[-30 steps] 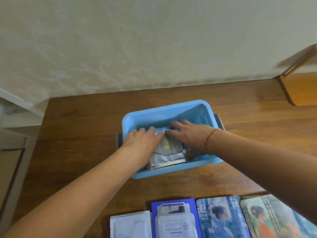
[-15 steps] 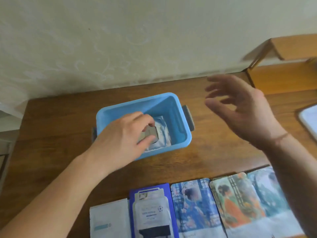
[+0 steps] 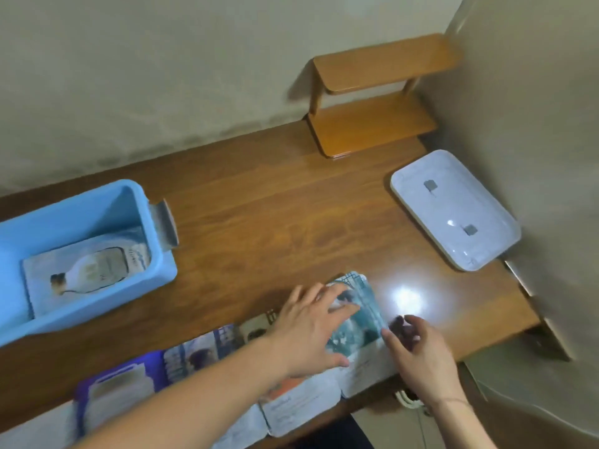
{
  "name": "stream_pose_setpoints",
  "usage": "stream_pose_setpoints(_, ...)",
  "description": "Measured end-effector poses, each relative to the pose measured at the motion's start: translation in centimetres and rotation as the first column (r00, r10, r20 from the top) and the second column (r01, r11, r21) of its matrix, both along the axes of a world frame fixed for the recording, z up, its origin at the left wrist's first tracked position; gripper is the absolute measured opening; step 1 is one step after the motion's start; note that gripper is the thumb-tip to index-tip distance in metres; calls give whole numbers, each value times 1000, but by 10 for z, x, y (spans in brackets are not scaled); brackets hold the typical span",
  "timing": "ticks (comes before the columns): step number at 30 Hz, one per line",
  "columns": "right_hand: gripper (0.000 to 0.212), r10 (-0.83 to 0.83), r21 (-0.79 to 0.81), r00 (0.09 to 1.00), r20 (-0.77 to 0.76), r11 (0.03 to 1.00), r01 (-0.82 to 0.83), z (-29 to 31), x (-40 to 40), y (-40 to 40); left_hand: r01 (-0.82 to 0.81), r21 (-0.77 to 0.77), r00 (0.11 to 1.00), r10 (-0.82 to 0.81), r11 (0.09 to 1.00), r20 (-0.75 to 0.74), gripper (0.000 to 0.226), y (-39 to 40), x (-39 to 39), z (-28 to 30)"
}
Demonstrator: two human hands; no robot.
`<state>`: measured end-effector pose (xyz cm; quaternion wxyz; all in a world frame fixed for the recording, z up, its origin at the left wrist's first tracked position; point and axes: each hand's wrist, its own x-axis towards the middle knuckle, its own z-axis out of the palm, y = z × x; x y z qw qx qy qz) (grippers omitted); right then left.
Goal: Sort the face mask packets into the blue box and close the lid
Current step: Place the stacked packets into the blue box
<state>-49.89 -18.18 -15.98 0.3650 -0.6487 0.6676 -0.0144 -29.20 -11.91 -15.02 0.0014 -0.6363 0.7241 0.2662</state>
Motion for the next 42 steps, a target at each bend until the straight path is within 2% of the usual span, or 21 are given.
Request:
stream_pose_setpoints(3,35,23,110,1000,6,994,-24,-7,5,0,-8,86,997,2,996,76,91,-7,-22,-12)
stream_pose_setpoints(8,51,121,159,992,-28,981,-115,-25,11,-1,-27,128,995,14,991,99,99,-12,-25,-17)
stream_pose_setpoints(10,39,154,141,988,-20,979,-150,-23,15,0,-40,124,997,31,991,77,100,-11,-24,-15)
stream_pose_setpoints(12,28,146,142,988,48,978,-152,-22,18,0,-58,109,997,52,992,52,100,-8,-25,-16)
stream_pose_setpoints(16,24,144,204,975,170,963,-178,-26,15,-16,-63,105,998,60,992,29,107,-9,-22,-18)
stream_pose_setpoints(18,15,76,219,948,309,964,-149,-26,10,-29,-178,103,983,181,979,-18,117,-13,-20,-15)
stream_pose_setpoints(19,13,34,213,918,396,969,-128,-24,8,-36,-319,96,939,328,943,-103,122,-16,-18,-14)
stream_pose_setpoints(20,13,12,190,878,478,975,-116,-21,6,-45,-492,106,833,502,864,-233,126,-21,-17,-11)
stream_pose_setpoints(21,14,12,151,832,554,982,-114,-18,6,-54,-644,161,657,648,748,-385,129,-27,-15,-10)
stream_pose_setpoints(22,14,27,106,784,621,987,-118,-14,7,-62,-737,266,425,732,621,-533,131,-36,-13,-8)
stream_pose_setpoints(23,15,38,72,724,688,990,-120,-10,11,-71,-753,400,173,743,523,-647,129,-44,-11,-8)
stream_pose_setpoints(24,15,42,51,661,749,991,-121,-7,16,-80,-712,512,-35,704,480,-709,121,-53,-10,-10)
stream_pose_setpoints(25,15,38,43,594,804,992,-121,-6,22,-88,-665,568,-153,656,485,-739,105,-62,-8,-11)
stream_pose_setpoints(26,18,43,28,540,841,992,-124,-6,28,-95,-647,554,-173,606,525,-776,85,-71,-6,-11)
stream_pose_setpoints(28,23,109,-48,459,882,989,-141,-8,41,-109,-680,440,-109,512,586,-852,49,-86,-4,-7)
stream_pose_setpoints(30,25,173,-114,431,885,980,-161,-9,52,-124,-742,313,-47,420,593,-906,31,-94,1,-5)
stream_pose_setpoints(33,20,224,-146,443,868,968,-204,-17,62,-141,-806,216,57,437,550,-898,32,-97,5,-16)
stream_pose_setpoints(38,29,272,-133,495,825,946,-296,-41,65,-140,-813,204,203,593,546,-779,38,-96,5,-27)
stream_pose_setpoints(42,30,314,-214,448,837,942,-260,-28,72,-148,-829,49,293,508,557,-810,37,-101,9,-11)
